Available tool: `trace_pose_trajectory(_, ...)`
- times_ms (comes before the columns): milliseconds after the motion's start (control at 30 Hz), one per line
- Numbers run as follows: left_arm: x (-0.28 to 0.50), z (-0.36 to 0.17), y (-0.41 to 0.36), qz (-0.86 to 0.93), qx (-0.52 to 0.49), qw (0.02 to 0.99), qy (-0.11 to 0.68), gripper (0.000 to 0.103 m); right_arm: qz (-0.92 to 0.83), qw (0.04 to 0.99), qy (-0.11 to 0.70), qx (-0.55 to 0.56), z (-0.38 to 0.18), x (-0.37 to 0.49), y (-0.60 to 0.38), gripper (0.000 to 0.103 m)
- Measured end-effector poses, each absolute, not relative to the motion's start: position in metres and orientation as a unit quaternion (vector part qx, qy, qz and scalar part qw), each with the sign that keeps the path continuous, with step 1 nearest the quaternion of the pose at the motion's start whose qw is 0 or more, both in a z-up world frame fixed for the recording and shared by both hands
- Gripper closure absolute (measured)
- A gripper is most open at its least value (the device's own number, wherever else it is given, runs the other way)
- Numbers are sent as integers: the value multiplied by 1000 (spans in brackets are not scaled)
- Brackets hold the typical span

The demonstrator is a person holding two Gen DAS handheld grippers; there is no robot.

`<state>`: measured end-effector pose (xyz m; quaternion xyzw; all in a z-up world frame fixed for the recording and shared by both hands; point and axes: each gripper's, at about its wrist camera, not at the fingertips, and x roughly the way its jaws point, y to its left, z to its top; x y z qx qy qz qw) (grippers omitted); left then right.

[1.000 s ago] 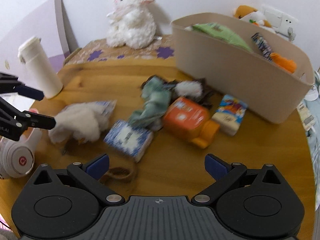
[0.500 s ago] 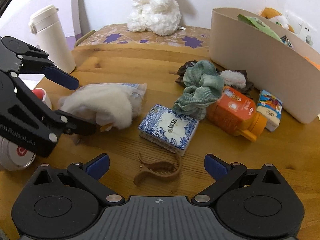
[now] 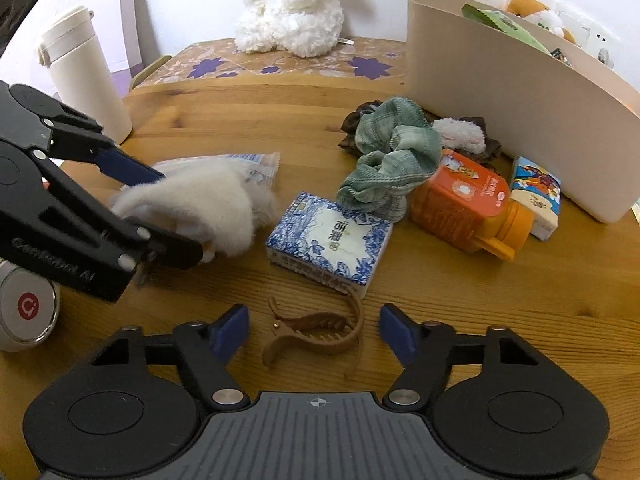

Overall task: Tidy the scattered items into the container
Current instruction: 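Grasp the white fuzzy item with the left tool while the right tool grasps the brown clip, then lift the white fuzzy item and brown clip and carry them over the basket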

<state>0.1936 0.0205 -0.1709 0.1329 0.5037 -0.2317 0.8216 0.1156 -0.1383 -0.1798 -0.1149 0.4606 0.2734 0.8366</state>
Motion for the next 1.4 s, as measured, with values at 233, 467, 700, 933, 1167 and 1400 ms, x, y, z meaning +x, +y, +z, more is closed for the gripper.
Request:
trace_pose_trajectory(233, 195, -170, 18, -226, 120, 821, 510, 74, 284, 835, 459, -109, -177, 120, -145, 58)
trace_pose_trajectory(467, 190, -166, 19, -216, 97, 822, 518, 87, 302, 828, 459, -114, -175, 121, -150, 58)
trace_pose_trajectory(700, 184, -160, 22, -203, 56, 824, 525, 89, 321, 830, 445, -95, -163, 122, -171, 58)
trace_pose_trajectory(933, 178, -143, 23, -181, 24, 837, 515, 90, 328, 837, 428, -93, -145, 129, -195, 58)
trace_pose_trajectory(1167, 184, -122, 9, -169, 10, 854, 491, 91, 336, 845, 403, -103, -128, 144, -216, 58)
trace_pose_trajectory(1400, 191, -128, -9, -156, 29, 850, 502, 96, 336, 850, 394, -100, -120, 158, -235, 58)
